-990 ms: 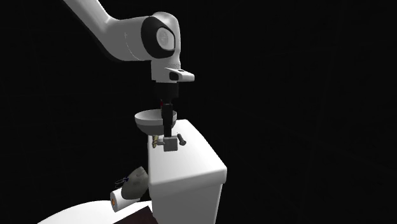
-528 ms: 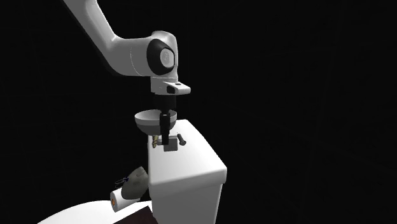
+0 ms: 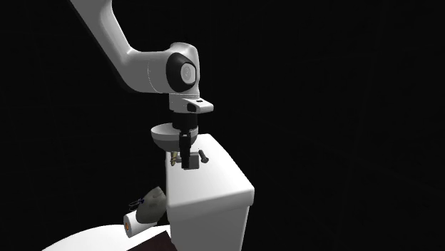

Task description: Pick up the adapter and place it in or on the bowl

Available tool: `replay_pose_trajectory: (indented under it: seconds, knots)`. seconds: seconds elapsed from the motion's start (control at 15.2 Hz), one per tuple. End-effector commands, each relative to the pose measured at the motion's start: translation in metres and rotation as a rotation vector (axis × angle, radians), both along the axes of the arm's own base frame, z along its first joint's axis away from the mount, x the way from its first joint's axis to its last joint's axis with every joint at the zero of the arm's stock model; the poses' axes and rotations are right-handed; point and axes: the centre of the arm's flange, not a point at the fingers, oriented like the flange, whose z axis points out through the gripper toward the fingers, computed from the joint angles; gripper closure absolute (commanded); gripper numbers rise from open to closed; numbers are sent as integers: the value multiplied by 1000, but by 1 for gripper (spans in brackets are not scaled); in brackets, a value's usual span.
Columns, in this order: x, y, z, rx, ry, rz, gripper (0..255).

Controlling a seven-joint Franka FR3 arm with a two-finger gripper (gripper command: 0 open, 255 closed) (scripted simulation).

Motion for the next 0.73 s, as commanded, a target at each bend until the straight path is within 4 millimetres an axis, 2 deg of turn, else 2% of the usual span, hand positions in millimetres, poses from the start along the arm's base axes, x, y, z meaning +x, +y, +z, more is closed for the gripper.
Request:
replay_pose_trajectory:
  seconds: [0.0,0.07,0.13,0.66]
  knots:
    - [0,0,0,0,0,0,0]
    - [0,0,0,0,0,0,0]
    - [0,0,0,0,0,0,255]
    - [0,0,0,0,0,0,255]
